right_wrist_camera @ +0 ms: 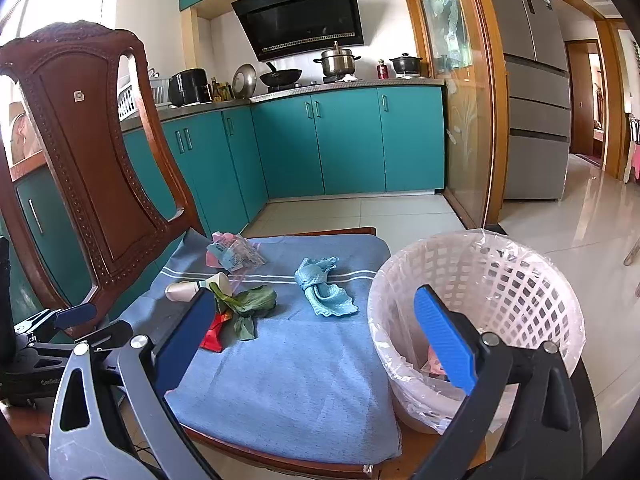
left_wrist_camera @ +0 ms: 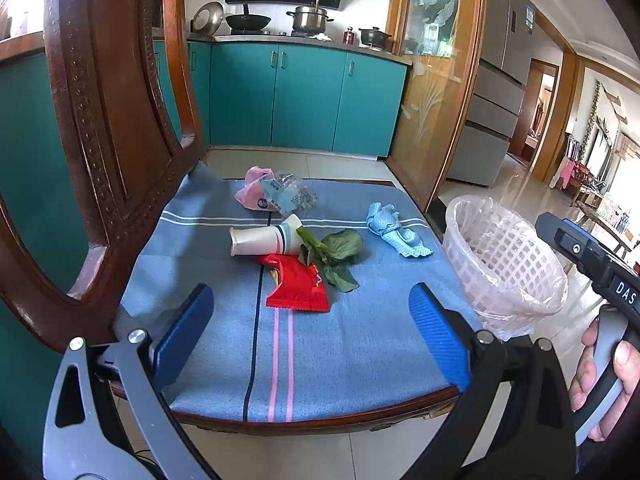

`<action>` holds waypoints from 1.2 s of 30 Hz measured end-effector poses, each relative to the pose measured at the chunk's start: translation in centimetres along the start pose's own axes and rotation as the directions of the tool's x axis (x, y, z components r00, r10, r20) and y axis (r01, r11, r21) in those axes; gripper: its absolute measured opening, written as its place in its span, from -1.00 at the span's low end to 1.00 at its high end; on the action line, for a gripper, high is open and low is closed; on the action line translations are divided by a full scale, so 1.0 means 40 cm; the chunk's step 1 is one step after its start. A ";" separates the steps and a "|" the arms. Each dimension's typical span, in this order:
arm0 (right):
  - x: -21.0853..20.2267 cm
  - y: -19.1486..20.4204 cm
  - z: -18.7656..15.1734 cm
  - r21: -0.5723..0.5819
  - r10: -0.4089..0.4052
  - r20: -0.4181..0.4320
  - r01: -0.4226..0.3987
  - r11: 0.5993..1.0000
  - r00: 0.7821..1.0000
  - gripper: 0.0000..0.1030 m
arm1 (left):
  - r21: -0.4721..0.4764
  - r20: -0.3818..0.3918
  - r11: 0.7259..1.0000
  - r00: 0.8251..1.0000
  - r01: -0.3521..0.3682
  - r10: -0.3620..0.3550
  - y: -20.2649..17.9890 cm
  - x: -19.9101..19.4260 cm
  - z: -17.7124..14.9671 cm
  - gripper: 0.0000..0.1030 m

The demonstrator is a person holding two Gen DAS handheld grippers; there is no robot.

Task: Collect trash
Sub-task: 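Withdraw both open tools back toward the chair, then grasp the green leafy vegetable with the right tool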

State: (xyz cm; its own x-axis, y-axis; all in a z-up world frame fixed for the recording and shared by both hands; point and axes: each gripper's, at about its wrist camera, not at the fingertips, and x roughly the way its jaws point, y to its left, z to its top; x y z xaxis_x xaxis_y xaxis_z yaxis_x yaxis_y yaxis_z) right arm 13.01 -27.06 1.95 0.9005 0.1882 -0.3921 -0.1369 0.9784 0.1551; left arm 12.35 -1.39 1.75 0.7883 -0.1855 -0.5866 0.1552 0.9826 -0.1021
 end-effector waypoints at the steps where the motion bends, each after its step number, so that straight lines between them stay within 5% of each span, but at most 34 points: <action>1: -0.001 -0.002 0.000 0.002 0.000 0.000 0.000 1.000 1.000 0.89 | 0.001 -0.002 1.000 1.000 -0.002 0.002 -0.001 0.002 0.000 0.90; 16: 0.000 -0.003 -0.003 -0.001 -0.001 -0.007 0.001 1.000 1.000 0.89 | 0.007 -0.013 1.000 1.000 -0.005 0.005 -0.005 0.009 -0.004 0.90; 23: 0.037 0.029 -0.021 -0.062 0.022 -0.075 -0.027 0.998 0.997 0.89 | -0.007 -0.012 1.000 1.000 -0.011 0.011 0.006 0.004 -0.002 0.90; 30: 0.215 0.128 -0.041 -0.212 0.027 -0.249 -0.082 0.974 0.968 0.89 | -0.028 0.003 0.999 1.000 -0.021 0.021 0.030 -0.005 0.007 0.90; 36: 0.389 0.250 -0.069 -0.388 -0.040 -0.316 -0.090 0.917 0.948 0.88 | -0.049 0.005 0.998 0.999 -0.045 0.045 0.062 -0.003 0.018 0.90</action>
State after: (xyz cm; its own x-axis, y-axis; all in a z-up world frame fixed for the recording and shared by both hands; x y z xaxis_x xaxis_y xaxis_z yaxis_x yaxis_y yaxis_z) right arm 24.50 -14.10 -5.10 0.7289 0.1659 -0.6642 -0.3665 0.9140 -0.1739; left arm 13.07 1.07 2.15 0.7977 -0.1412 -0.5863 0.0906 0.9892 -0.1151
